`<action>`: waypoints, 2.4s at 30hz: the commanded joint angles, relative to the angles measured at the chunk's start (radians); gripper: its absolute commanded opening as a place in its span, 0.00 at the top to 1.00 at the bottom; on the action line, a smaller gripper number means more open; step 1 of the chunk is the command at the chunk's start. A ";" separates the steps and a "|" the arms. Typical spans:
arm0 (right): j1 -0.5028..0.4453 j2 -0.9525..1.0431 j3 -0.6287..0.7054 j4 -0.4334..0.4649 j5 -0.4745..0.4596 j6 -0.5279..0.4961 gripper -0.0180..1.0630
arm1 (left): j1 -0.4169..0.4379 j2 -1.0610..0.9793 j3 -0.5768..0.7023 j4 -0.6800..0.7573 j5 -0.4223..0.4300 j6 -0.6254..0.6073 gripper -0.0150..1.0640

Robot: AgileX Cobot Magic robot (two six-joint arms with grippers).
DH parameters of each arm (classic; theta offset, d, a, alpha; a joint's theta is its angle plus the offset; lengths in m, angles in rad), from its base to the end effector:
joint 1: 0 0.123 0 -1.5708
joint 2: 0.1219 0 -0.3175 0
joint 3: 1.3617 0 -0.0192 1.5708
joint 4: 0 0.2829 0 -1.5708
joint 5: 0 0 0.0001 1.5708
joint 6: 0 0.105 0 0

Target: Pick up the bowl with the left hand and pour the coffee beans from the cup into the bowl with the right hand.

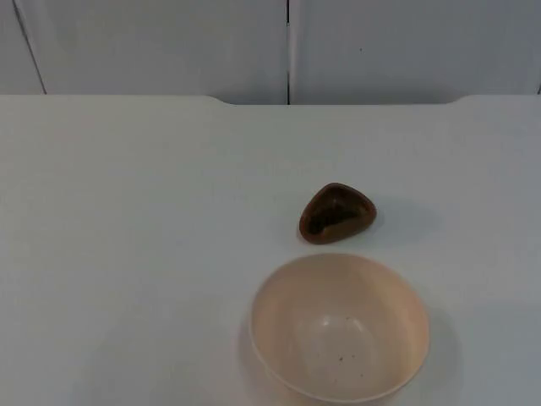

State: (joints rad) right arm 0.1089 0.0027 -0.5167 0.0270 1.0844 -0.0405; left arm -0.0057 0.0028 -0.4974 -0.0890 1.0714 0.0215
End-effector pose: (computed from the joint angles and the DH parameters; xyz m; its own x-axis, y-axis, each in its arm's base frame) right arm 0.0000 0.0025 0.2895 -0.4579 -0.0781 -0.8855 -0.1425 0.9897 -0.0136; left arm 0.0031 -0.0082 0.2848 -0.4703 -0.0185 -0.8823 0.0646 0.9964 -0.0553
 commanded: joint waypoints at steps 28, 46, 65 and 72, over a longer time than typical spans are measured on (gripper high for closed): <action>-0.006 -0.003 0.000 0.002 -0.005 0.000 0.01 | -0.004 0.269 -0.069 -0.184 -0.154 0.011 0.08; -0.006 -0.003 0.000 0.000 -0.005 0.002 0.01 | -0.004 0.454 -0.069 -0.413 -0.195 0.275 0.08; -0.006 -0.003 0.000 0.000 -0.005 0.002 0.01 | -0.004 0.723 -0.069 -0.744 -0.246 0.588 0.08; -0.006 -0.003 0.000 0.000 -0.005 0.002 0.01 | -0.004 0.799 -0.073 -0.785 -0.246 0.629 0.08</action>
State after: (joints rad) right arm 0.1089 0.0027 -0.5167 0.0270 1.0844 -0.0385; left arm -0.0057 0.7932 -0.5607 -0.8409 0.8265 0.6329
